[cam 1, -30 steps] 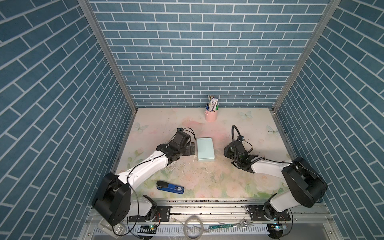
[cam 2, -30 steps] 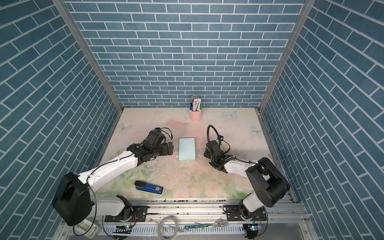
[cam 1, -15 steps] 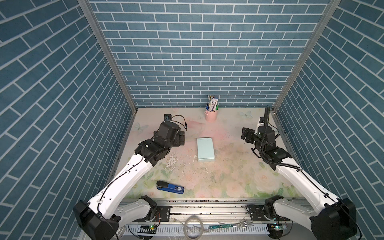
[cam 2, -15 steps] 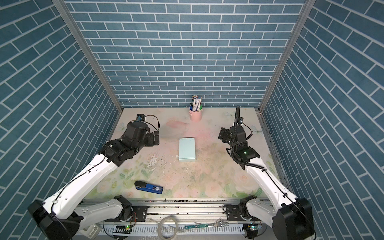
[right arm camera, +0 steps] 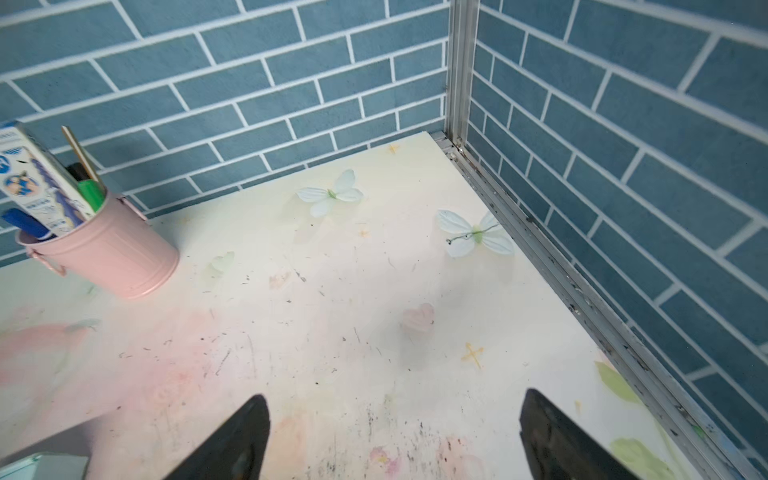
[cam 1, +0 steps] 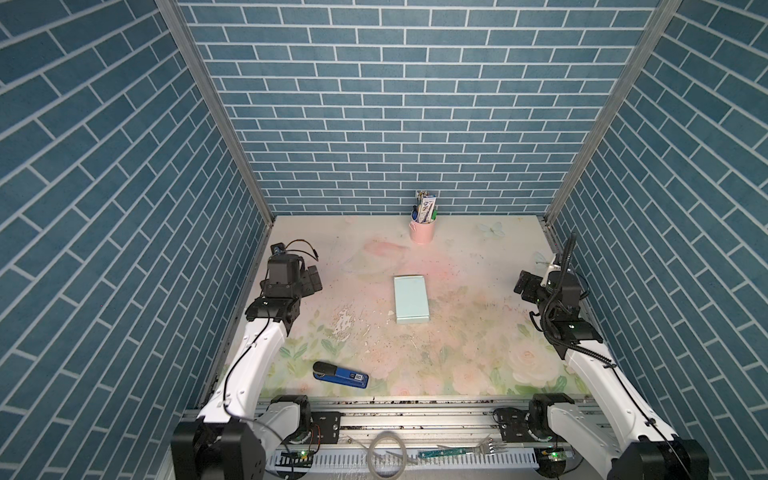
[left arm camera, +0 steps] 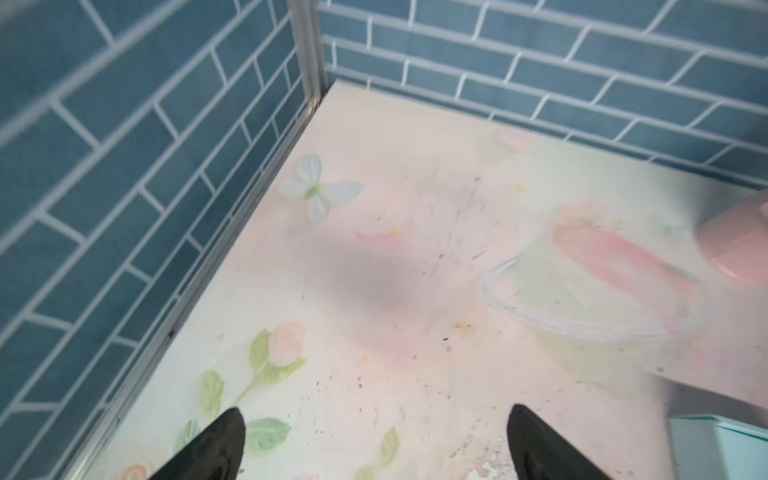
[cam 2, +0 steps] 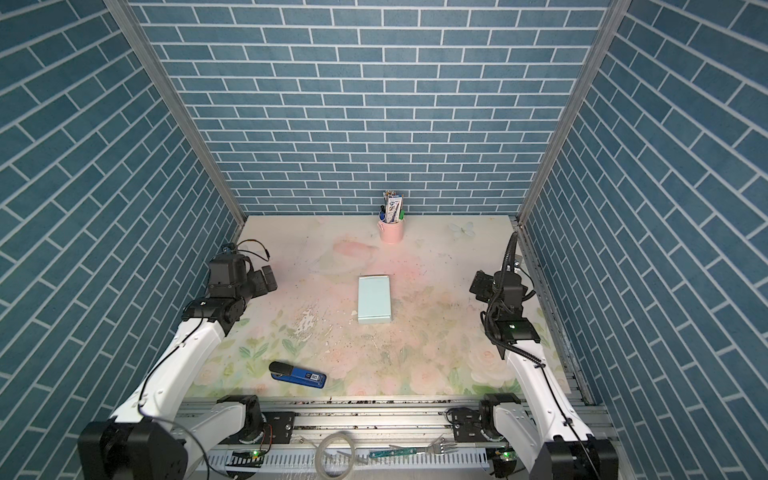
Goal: Fold the paper box
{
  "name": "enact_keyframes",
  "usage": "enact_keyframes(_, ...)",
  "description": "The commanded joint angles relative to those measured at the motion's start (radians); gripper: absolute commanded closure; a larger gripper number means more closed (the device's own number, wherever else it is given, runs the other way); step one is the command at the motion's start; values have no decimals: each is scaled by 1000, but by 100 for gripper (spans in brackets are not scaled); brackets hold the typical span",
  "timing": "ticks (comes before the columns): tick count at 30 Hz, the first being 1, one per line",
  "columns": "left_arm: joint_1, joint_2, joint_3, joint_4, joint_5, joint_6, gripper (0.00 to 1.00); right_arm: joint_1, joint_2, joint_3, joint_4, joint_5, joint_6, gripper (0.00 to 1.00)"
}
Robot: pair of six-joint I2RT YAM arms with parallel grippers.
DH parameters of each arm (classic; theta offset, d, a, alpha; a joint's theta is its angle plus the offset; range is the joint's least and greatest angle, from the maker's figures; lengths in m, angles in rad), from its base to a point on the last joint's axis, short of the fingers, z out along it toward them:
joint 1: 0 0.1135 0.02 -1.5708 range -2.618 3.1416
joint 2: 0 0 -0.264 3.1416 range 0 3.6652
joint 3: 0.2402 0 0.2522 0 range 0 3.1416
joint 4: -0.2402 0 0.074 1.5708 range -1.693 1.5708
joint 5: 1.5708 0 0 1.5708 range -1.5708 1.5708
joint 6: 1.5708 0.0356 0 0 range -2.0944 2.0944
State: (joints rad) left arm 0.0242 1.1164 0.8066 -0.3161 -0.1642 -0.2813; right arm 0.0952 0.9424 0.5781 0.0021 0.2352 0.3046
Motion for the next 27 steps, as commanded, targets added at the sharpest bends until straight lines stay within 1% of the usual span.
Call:
enact_keyframes(1, 42, 47, -53, 174, 78, -23, 0, -17, 31, -33, 124, -21, -40, 7)
enact_keyframes(3, 42, 72, -102, 255, 45, 6, 0, -30, 53, -53, 159, -18, -45, 7)
enact_keyframes(5, 45, 77, -151, 327, 46, 41, 1, -46, 84, -66, 188, -23, -53, 7)
enact_keyframes(8, 43, 45, -216, 420, 63, 54, 0, -63, 133, -85, 219, -60, -63, 7)
enact_keyframes(11, 38, 5, -300, 546, 62, 84, 1, -78, 154, -109, 251, -52, -81, 7)
enact_keyframes(14, 36, 18, -334, 613, 50, 116, 0, -100, 150, -146, 344, -53, -111, 7)
enact_keyframes(18, 29, 65, -363, 723, 95, 117, 1, -134, 184, -200, 506, -80, -125, 7)
enact_keyframes(22, 22, 90, -399, 833, 94, 148, 0, -142, 265, -216, 619, -76, -132, 7)
enact_keyframes(24, 17, 110, -404, 852, 94, 176, 0, -143, 306, -213, 647, -71, -152, 7)
enact_keyframes(27, 14, 148, -437, 942, 114, 216, 0, -144, 392, -247, 774, -53, -163, 7)
